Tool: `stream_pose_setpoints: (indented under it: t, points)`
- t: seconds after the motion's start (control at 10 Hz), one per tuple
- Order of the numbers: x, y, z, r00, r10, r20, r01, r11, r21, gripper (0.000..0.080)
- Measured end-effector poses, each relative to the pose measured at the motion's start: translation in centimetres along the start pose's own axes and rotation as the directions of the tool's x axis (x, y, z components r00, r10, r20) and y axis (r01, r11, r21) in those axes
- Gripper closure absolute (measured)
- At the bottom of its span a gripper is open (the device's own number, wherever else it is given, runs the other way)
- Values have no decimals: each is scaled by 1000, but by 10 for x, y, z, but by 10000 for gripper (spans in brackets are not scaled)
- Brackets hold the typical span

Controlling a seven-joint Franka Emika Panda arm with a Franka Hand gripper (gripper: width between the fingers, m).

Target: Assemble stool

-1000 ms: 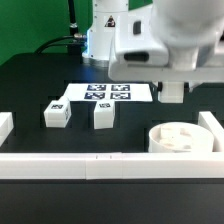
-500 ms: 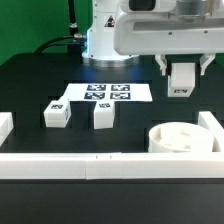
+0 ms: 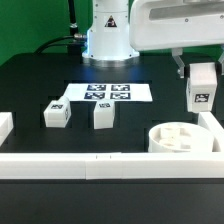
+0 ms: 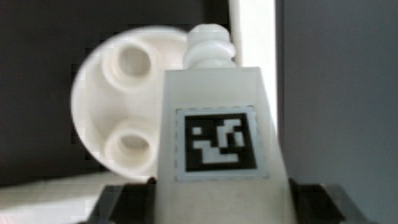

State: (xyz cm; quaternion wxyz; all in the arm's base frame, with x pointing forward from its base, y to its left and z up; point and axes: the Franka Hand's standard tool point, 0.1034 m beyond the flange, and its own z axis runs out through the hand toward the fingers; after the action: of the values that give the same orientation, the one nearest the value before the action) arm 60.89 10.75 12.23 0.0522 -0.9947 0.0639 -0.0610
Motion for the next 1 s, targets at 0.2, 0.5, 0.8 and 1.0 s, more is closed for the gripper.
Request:
stream_pose_setpoints:
  t: [0.2,0.5,0.8,1.0]
  points:
    - [4,-5,2,991,-9,-132,12,1000,19,462]
    - [5,-24,-2,942,-126,-311,132,991,-1,462]
    - [11,-20,-6,936,-206,-286,204,978,-36,462]
    - [11,-18,-5,927,-242,-286,239,970,-49,462]
